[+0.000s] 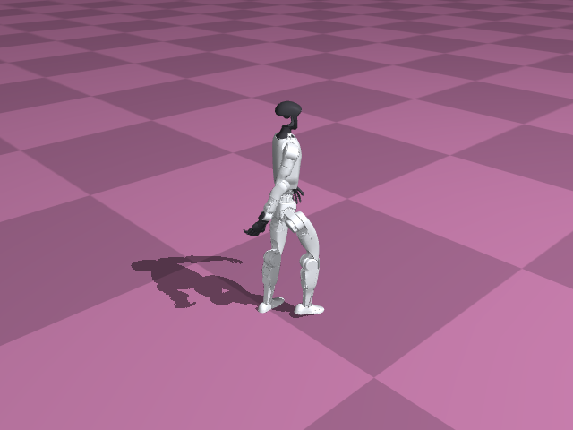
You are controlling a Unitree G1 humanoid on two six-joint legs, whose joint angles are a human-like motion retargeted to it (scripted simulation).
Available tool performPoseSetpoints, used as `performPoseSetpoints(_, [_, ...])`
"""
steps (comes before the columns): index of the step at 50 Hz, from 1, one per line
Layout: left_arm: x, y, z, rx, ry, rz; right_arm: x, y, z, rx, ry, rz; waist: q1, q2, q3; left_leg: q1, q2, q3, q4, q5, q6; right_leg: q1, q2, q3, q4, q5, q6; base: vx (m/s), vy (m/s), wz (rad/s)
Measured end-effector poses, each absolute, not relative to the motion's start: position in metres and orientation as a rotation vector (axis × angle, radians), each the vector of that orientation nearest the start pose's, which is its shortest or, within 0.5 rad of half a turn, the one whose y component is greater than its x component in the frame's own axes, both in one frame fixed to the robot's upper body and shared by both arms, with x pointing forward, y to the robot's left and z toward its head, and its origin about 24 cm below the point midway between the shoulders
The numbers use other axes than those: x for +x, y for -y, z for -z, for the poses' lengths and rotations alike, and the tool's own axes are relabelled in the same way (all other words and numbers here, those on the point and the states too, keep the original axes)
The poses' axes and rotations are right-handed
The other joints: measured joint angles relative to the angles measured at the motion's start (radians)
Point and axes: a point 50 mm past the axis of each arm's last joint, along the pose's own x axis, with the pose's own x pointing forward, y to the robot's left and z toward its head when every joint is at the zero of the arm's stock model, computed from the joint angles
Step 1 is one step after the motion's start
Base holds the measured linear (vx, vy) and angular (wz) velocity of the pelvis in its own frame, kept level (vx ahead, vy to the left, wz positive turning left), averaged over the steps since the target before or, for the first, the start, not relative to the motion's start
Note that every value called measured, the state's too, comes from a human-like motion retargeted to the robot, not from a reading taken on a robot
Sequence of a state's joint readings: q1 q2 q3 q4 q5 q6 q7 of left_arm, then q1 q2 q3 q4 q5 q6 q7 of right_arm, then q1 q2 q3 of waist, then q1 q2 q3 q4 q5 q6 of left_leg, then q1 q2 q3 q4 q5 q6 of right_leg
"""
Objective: Walk run
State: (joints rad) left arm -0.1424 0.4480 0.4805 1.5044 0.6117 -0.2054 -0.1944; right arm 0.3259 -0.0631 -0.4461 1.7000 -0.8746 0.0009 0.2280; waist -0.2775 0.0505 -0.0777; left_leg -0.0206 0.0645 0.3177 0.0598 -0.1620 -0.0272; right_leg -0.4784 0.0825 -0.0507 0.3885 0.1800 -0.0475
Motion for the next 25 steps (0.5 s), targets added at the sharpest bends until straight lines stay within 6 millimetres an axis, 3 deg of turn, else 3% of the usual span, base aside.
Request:
performPoseSetpoints(3, [0.129,-0.339,0.109,0.421,-1.096,-0.097,-0.169,0.148,0.142,0.009,-2.085,-0.428,-0.015,-0.012,0.006,0.091,-0.042,0.054,-0.026,-0.034,-0.027,-0.019,-0.062,-0.06,-0.263,-0.031,0.001,0.61,-0.13,-0.96])
performPoseSetpoints(6, [0.148,-0.34,0.101,0.405,-1.024,-0.168,-0.177,0.141,0.138,0.133,-2.096,-0.295,-0.004,0.01,-0.013,0.142,-0.035,0.105,-0.021,-0.034,-0.068,-0.027,-0.043,-0.141,-0.459,-0.034,-0.058,0.79,-0.22,-0.87])
performPoseSetpoints(8, [0.156,-0.33,0.104,0.353,-0.994,-0.195,-0.175,0.133,0.139,0.251,-2.051,-0.193,-0.018,0.033,-0.028,0.158,-0.014,0.105,0.008,0.011,-0.102,-0.013,-0.044,-0.23,-0.447,-0.031,-0.134,0.89,-0.31,0.05])
performPoseSetpoints(10, [0.158,-0.309,0.114,0.276,-0.98,-0.172,-0.168,0.127,0.142,0.349,-1.981,-0.074,-0.047,0.048,-0.043,0.167,0.011,0.073,0.059,0.11,-0.156,-0.003,-0.087,-0.358,-0.367,-0.03,-0.146,0.93,-0.34,0.72])
performPoseSetpoints(12, [0.15,-0.282,0.128,0.189,-0.994,-0.084,-0.159,0.126,0.147,0.4,-1.913,0.034,-0.082,0.056,-0.054,0.17,0.038,0.034,0.147,0.297,-0.212,0.007,-0.087,-0.281,-0.322,-0.005,-0.183,0.97,-0.44,0.43])
performPoseSetpoints(15, [0.119,-0.244,0.148,0.103,-1.051,0.123,-0.133,0.138,0.156,0.407,-1.805,0.153,-0.063,0.012,-0.078,0.099,0.008,-0.019,0.404,0.616,-0.235,0.056,-0.115,-0.202,-0.244,-0.081,-0.214,1.0,-0.42,-0.74])
performPoseSetpoints(17, [0.088,-0.233,0.158,0.141,-1.154,0.232,-0.106,0.151,0.165,0.368,-1.724,0.162,-0.028,-0.025,-0.063,0.006,-0.007,-0.053,0.678,0.686,-0.2,0.122,-0.094,-0.139,-0.232,-0.125,-0.214,0.79,-0.32,-1.66])
performPoseSetpoints(18, [0.072,-0.231,0.162,0.183,-1.216,0.272,-0.088,0.158,0.169,0.342,-1.676,0.148,-0.016,-0.053,-0.07,-0.038,-0.041,-0.077,0.739,0.686,-0.187,0.146,-0.096,-0.107,-0.241,-0.134,-0.214,0.7,-0.38,-1.8])
performPoseSetpoints(22, [-0.011,-0.219,0.172,0.364,-1.473,0.364,-0.002,0.184,0.179,0.161,-1.457,0.041,0.003,-0.095,-0.075,-0.236,-0.122,-0.189,0.874,0.495,-0.143,0.233,-0.05,0.007,-0.29,-0.157,-0.214,0.74,-0.4,-1.93])
performPoseSetpoints(25, [-0.074,-0.203,0.167,0.352,-1.659,0.456,0.068,0.2,0.173,-0.03,-1.26,-0.036,0.071,-0.135,-0.06,-0.361,-0.093,-0.155,0.812,0.358,-0.037,0.308,-0.024,0.091,-0.321,-0.16,-0.214,0.7,-0.22,-2.79])
